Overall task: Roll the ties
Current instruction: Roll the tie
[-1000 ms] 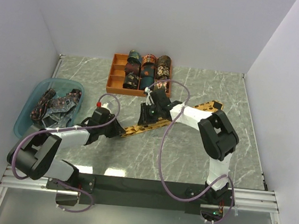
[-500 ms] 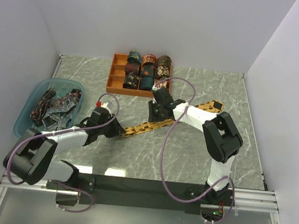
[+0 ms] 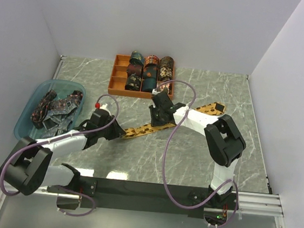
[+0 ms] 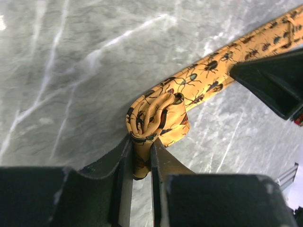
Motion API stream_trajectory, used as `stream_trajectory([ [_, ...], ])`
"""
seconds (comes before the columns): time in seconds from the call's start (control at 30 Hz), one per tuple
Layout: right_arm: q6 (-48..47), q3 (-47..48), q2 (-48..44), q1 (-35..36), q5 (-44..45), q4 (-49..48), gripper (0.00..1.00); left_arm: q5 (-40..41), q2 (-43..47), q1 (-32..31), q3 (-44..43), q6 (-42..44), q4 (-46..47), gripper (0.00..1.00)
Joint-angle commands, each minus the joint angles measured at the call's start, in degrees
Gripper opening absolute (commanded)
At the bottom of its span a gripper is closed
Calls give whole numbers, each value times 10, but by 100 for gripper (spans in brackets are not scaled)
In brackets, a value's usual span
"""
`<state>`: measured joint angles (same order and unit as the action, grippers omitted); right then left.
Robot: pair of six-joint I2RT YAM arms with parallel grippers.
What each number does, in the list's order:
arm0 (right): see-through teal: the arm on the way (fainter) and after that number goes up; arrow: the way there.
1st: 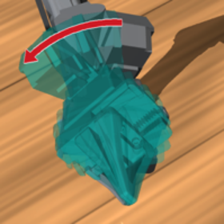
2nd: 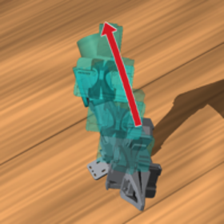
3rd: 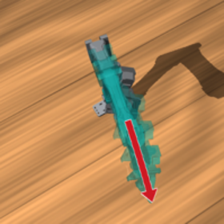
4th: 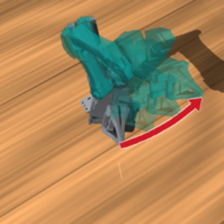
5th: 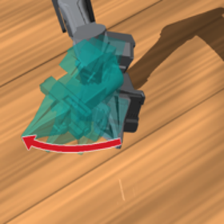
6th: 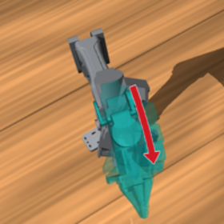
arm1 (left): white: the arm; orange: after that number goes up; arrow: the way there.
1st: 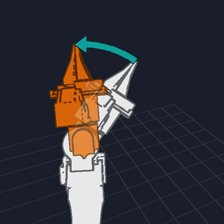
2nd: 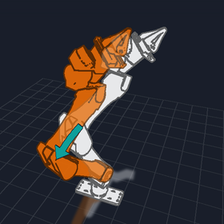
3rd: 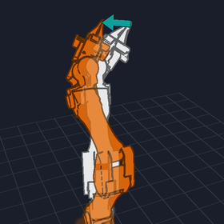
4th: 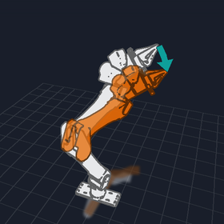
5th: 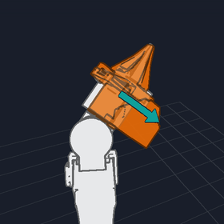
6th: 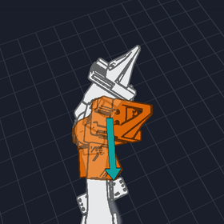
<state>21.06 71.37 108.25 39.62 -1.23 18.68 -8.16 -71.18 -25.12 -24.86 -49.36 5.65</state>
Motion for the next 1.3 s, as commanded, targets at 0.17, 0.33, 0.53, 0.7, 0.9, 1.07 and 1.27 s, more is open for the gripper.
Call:
stream_trajectory([
  [0.17,3,-50,-19,2,30,1,19,45,33,24,10,-57,-24,3],
  [0.33,3,-62,-20,0,19,2,18,23,39,27,17,-53,-13,4],
  [0.53,0,-62,-28,-14,14,8,17,17,47,32,24,-41,-11,4],
  [0.7,-11,-26,-60,-11,2,22,21,-7,23,32,23,-21,5,4],
  [0.9,-10,32,-45,-5,-4,28,31,-16,17,32,28,-23,17,6],
  [1.07,-15,68,3,10,0,43,32,-21,6,32,22,-23,22,6],
  [1.27,-17,79,32,24,4,45,33,-21,2,32,17,-21,18,6],
])
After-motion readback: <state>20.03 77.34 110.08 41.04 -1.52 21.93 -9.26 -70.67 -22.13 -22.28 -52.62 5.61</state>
